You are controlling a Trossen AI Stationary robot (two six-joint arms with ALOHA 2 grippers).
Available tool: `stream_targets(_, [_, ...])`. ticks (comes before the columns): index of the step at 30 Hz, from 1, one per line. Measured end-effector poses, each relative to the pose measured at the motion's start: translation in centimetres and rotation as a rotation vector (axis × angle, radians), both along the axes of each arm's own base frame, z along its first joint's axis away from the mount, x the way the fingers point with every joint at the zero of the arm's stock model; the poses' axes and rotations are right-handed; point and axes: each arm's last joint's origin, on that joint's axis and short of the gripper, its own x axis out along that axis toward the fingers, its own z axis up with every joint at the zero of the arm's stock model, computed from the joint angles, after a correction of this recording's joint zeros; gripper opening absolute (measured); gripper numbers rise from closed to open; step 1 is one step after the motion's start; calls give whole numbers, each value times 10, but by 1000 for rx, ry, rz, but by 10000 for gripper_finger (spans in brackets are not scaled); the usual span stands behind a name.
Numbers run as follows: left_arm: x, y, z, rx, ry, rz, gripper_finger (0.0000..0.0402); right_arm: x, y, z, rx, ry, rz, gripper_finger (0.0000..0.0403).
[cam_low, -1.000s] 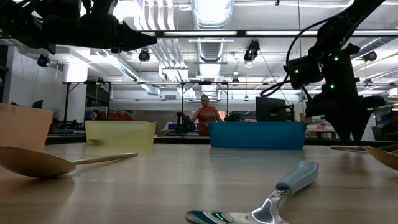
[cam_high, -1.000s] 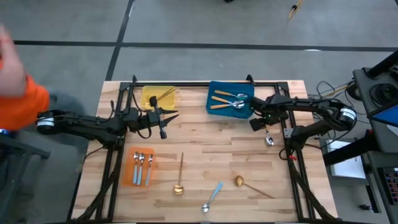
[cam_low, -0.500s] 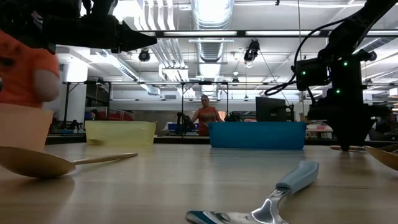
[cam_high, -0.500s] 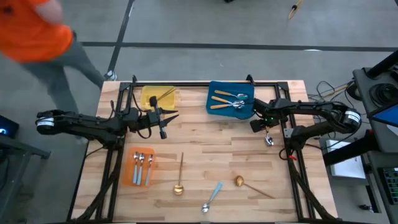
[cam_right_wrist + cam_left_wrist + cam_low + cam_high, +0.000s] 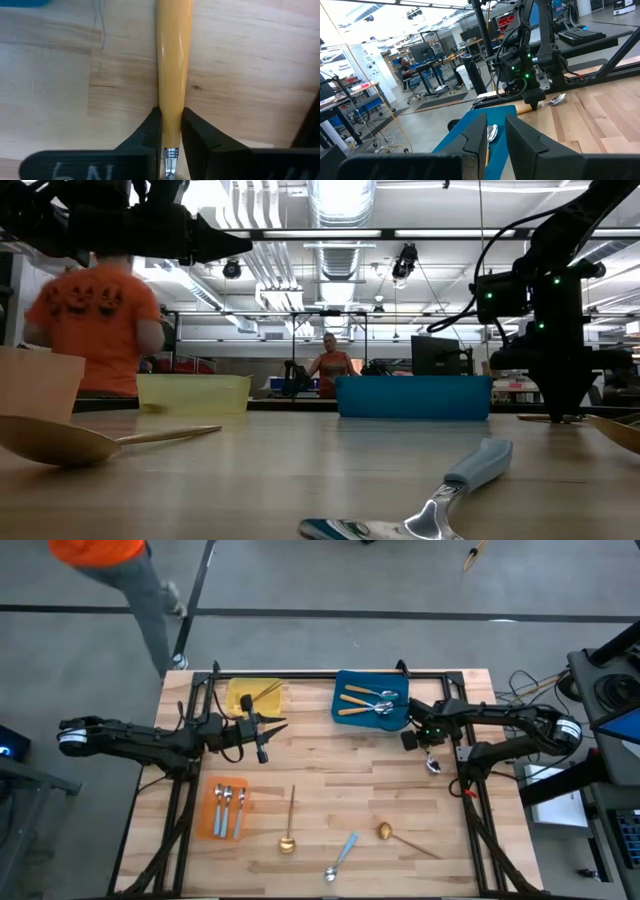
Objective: Sort silverware by color (type)
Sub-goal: Put the orange spoon into the blue bin
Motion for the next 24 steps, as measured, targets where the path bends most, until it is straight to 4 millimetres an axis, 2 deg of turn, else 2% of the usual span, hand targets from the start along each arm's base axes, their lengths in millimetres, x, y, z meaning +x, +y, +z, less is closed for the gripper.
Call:
stream_targets(7, [0,0,0,0,0,0,51,-2,0,13,-66,-24,-21,39])
stream_targets(18, [0,0,0,0,0,0,51,-11,-1,45,-318,-56,-82,38])
stream_targets(24, [0,0,0,0,0,0,51,-16,-2,74,-504,-129,-120,38])
